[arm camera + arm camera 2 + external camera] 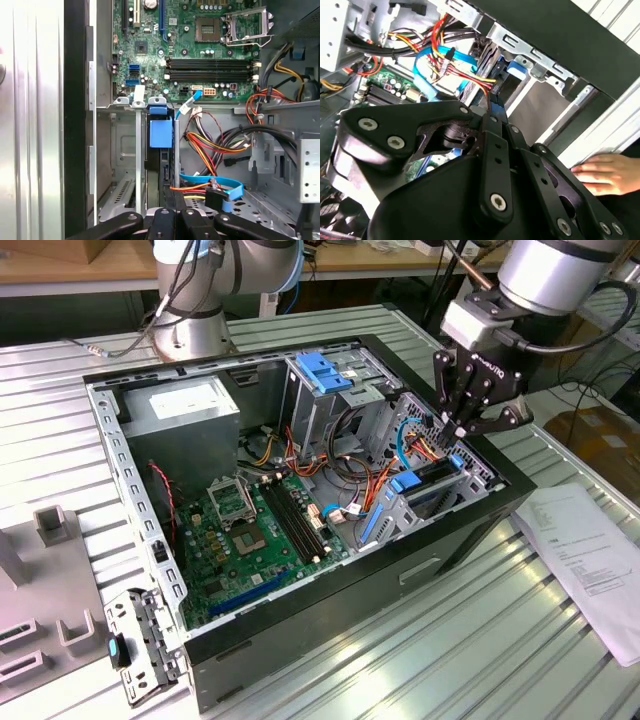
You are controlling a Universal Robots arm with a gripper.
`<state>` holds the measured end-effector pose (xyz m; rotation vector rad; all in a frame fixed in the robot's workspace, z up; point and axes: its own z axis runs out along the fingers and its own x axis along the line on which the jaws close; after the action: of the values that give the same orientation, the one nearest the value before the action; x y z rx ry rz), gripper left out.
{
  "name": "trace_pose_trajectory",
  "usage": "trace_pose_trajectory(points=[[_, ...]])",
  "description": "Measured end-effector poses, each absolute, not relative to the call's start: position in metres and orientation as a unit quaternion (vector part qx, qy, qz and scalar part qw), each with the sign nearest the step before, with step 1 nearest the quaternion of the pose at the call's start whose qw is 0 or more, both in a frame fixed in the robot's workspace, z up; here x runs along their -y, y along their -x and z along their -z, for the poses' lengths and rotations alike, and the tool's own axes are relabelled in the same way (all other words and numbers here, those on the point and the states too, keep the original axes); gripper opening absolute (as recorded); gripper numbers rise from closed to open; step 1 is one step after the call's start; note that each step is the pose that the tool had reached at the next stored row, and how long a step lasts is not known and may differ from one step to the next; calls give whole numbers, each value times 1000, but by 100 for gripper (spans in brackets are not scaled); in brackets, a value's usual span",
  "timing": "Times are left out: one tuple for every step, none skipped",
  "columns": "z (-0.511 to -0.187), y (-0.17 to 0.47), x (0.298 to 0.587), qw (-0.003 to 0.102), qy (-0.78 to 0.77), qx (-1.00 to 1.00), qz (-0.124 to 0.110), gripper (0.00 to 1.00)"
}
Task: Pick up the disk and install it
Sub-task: 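Insert the second disk wire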
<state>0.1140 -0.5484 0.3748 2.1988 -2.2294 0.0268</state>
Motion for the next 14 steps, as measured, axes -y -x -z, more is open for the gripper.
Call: trace_pose_trajectory(points=[[-377,-114,547,5,-702,712,-8,11],[-379,-114,546,6,-702,712,-8,11],[-381,-114,545,6,-702,712,-8,11],[-383,-114,543,6,-702,712,-7,11],[-387,-114,541,7,-702,712,-7,11],[-391,-113,537,6,-702,712,-7,11],[-394,-113,530,7,-702,712,-7,11],[-394,-112,526,7,-702,712,-7,11],[-395,-111,519,7,-702,712,-7,11],[-395,-109,515,7,-702,712,-7,11],[-395,-106,508,7,-702,712,-8,11],[-394,-105,502,18,-702,712,-18,11],[-393,-105,495,37,-701,711,-37,11],[-392,-105,490,47,-701,710,-48,11]])
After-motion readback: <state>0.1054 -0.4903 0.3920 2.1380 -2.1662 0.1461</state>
